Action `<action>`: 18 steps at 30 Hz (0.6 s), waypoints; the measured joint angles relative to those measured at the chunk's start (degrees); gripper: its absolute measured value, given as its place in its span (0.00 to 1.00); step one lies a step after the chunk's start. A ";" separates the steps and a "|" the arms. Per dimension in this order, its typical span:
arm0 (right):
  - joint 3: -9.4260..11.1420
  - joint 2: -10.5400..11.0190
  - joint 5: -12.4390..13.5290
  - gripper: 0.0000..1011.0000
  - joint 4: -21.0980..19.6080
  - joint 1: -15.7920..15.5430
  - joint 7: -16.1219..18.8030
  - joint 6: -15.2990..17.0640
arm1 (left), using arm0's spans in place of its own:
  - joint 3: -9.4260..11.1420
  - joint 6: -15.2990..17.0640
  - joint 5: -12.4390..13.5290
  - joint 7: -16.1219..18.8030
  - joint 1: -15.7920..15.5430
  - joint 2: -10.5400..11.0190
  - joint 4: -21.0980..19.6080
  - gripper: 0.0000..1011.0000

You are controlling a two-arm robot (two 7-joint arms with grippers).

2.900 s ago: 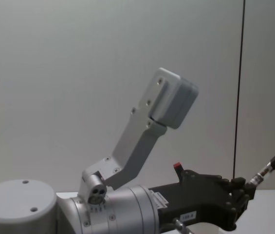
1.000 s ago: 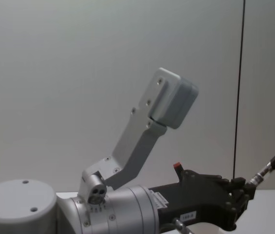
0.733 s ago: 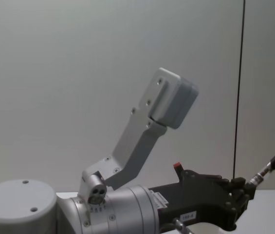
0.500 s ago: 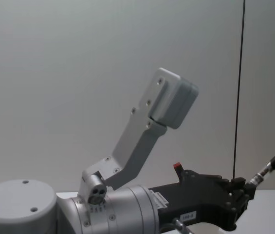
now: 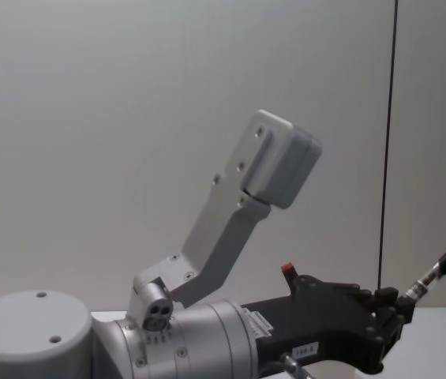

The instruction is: Place the pen into the pen holder.

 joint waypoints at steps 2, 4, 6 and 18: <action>-0.05 -0.02 0.18 0.99 0.05 0.04 -0.07 0.09 | 0.00 0.00 0.00 0.00 0.00 0.00 0.00 0.13; -0.30 -0.12 0.73 0.99 0.29 0.21 -0.20 0.44 | 0.00 0.00 0.00 0.00 0.00 0.00 0.00 0.13; -0.46 -0.16 1.02 0.99 0.42 0.29 -0.23 0.64 | 0.00 0.00 0.00 0.00 0.00 0.00 0.00 0.13; -1.40 -0.27 2.98 0.99 1.63 0.98 0.81 1.03 | 0.00 0.00 0.00 0.00 0.00 0.00 0.00 0.13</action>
